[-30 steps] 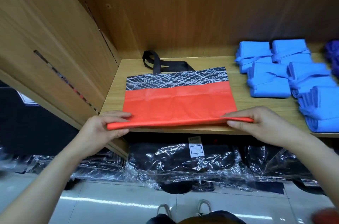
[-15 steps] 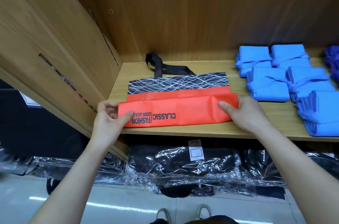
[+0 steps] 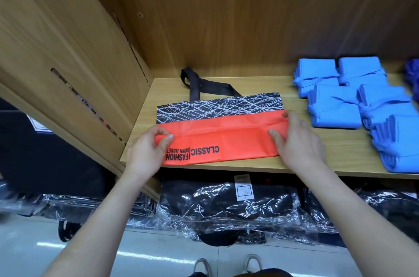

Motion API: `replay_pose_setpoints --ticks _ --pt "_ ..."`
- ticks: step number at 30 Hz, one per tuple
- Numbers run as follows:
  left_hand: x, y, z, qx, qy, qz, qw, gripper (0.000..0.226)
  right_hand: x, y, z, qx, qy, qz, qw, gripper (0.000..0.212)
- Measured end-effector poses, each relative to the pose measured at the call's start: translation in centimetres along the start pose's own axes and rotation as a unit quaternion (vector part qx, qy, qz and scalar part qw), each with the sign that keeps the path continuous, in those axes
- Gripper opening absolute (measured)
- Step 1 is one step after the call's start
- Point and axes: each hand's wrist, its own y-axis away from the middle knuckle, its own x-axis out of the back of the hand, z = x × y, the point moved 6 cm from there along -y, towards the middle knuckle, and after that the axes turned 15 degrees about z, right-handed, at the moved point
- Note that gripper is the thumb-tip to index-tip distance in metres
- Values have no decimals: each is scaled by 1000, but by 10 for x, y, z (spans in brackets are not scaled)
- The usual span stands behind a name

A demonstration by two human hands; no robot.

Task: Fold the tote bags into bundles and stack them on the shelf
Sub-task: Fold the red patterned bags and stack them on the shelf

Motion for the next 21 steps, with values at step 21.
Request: replay_pose_setpoints --ticks 21 --pt "-4 13 12 -258 24 -55 964 35 1 11 -8 278 -7 -70 958 75"
